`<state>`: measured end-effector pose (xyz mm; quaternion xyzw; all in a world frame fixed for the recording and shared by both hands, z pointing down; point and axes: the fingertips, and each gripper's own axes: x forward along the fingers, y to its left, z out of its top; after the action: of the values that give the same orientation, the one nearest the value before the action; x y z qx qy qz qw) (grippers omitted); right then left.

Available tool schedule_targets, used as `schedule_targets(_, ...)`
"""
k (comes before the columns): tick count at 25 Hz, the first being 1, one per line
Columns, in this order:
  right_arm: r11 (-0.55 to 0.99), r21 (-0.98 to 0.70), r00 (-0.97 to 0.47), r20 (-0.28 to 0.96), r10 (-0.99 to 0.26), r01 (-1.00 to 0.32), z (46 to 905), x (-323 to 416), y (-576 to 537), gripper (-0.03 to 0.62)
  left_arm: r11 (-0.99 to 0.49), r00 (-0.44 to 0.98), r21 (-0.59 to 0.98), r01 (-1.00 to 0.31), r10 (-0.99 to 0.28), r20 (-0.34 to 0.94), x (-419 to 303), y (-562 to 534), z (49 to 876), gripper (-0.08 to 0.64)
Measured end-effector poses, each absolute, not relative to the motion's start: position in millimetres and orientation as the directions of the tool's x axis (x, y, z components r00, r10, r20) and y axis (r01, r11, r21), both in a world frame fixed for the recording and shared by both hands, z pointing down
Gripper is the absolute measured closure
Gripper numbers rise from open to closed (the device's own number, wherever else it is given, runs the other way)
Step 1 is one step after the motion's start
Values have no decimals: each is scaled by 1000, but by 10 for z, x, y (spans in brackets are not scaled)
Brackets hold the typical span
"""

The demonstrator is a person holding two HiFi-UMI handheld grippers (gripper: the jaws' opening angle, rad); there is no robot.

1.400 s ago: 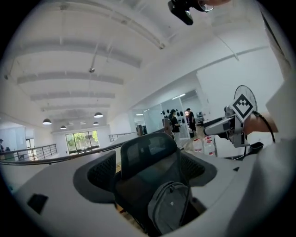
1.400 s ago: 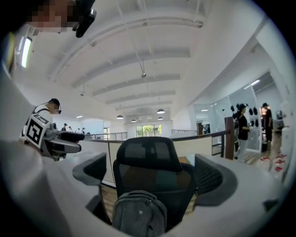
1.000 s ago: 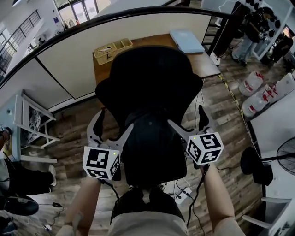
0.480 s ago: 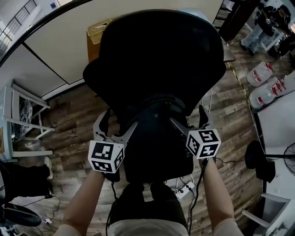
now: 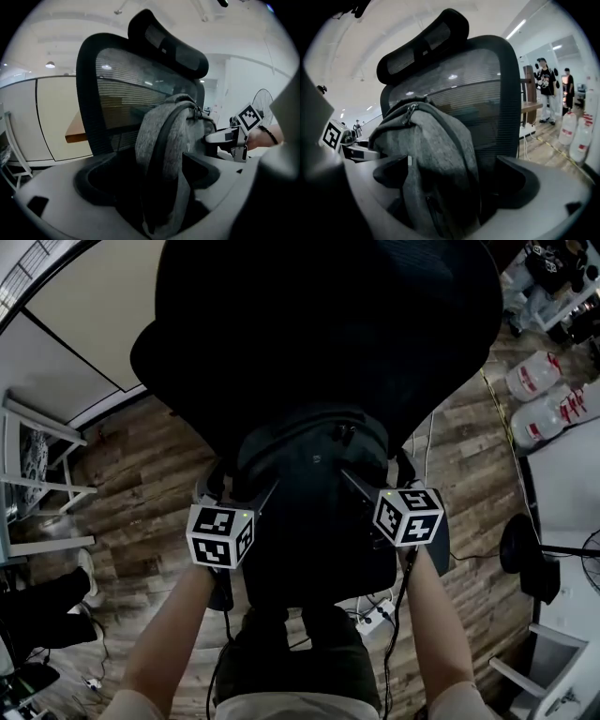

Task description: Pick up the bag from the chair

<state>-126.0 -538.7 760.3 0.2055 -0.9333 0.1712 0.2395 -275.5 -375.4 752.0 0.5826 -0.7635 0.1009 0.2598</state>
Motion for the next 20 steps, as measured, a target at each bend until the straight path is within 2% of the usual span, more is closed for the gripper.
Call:
schedule_targets(3, 852, -226, -790, 536, -296, -472, 7750, -1302, -5395, 35, 296, -198, 89, -951, -806, 558, -2782, -3754, 7676, 146)
schedule_targets(4, 854, -226, -791, 537, -293, -469, 7766, -1324, -5394, 56, 292, -203, 73, -954, -804, 559, -2786, -3775, 7672, 167)
schedule_targets(7, 863, -219, -796, 535, -283, -455, 7755, -1376, -5378, 155, 285, -200, 73, -956, -811, 550, -2743, -3853, 7622, 295)
schedule_targets(13, 880, -199, -788, 558, -260, -431, 7652, -1336, -5249, 284, 286, -172, 137, -948, -828, 534, -2625, -3799, 7495, 406)
schedule_targets(20, 893, -223, -834, 496, -242, -391, 7121, -1217, -4978, 371, 291, -187, 161, -943, -865, 465, -2502, -3604, 7014, 439)
